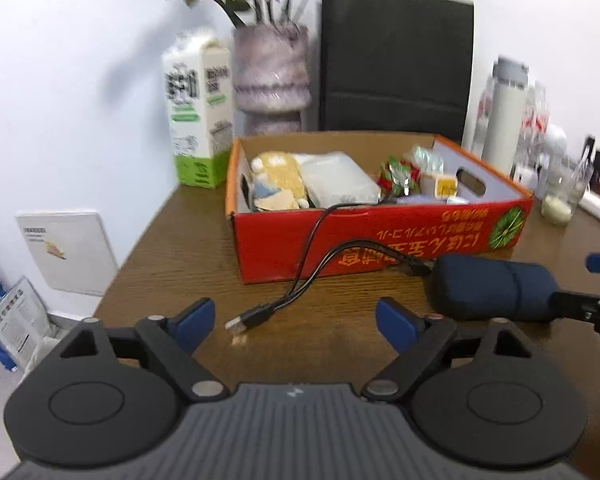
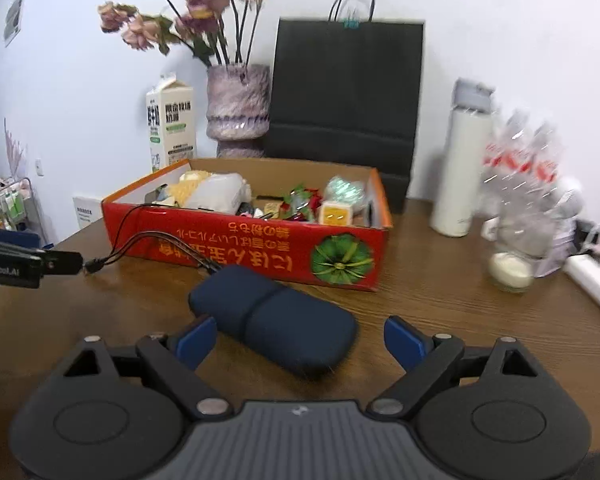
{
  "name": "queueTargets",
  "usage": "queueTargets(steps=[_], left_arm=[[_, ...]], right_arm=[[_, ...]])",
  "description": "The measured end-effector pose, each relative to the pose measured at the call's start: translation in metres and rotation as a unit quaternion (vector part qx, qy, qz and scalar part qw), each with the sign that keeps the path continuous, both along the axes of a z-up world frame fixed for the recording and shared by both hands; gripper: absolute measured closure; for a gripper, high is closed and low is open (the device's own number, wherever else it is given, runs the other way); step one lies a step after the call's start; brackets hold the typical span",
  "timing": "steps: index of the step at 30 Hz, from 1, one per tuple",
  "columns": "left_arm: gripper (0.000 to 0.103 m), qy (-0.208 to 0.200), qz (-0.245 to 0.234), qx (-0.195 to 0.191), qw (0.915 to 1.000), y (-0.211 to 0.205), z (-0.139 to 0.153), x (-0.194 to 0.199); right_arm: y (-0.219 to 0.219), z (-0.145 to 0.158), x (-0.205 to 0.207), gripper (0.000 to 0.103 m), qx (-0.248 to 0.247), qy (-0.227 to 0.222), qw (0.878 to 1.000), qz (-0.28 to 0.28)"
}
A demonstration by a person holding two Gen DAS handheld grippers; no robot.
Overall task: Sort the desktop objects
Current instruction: 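Grasp the black USB cable with the left gripper while the right gripper grasps the navy pouch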
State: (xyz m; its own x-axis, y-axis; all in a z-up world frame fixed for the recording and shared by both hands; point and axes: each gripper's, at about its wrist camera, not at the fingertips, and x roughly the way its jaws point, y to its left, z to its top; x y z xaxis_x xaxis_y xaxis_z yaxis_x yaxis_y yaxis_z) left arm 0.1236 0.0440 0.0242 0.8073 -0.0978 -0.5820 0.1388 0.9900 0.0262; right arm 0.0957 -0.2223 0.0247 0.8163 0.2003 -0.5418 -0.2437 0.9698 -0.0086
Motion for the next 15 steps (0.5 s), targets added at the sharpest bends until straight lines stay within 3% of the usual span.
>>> queueTargets(steps=[4, 7, 8, 9, 11, 15], left_arm=[[0.025, 0.021, -0.033, 0.008, 0.9992, -0.002, -0.013, 0.034], [0.039, 0.026, -0.048, -0.005, 0.9985, -0.001, -0.025, 0.051], [0.048, 0.026, -0.056, -0.008, 0.9981, 0.0, -0.028, 0.055], [0.066, 0.031, -0.063, -0.014, 0.9975, 0.001, -0.032, 0.059], [0.085, 0.045, -0.069, -0.025, 0.9963, 0.002, -0.038, 0.064], [0.092, 0.027, -0.063, -0.036, 0.997, 0.004, -0.038, 0.058]], right_arm=[[0.013, -0.011, 0.026, 0.012, -0.026, 0.011, 0.998, 0.062], [0.025, -0.017, 0.046, 0.012, -0.065, 0.027, 0.99, 0.122], [0.028, -0.019, 0.053, 0.012, -0.083, 0.032, 0.987, 0.133], [0.033, -0.022, 0.059, 0.012, -0.102, 0.04, 0.983, 0.144], [0.038, -0.026, 0.071, 0.01, -0.126, 0.053, 0.976, 0.167], [0.028, -0.028, 0.1, 0.014, -0.059, 0.114, 0.975, 0.182]])
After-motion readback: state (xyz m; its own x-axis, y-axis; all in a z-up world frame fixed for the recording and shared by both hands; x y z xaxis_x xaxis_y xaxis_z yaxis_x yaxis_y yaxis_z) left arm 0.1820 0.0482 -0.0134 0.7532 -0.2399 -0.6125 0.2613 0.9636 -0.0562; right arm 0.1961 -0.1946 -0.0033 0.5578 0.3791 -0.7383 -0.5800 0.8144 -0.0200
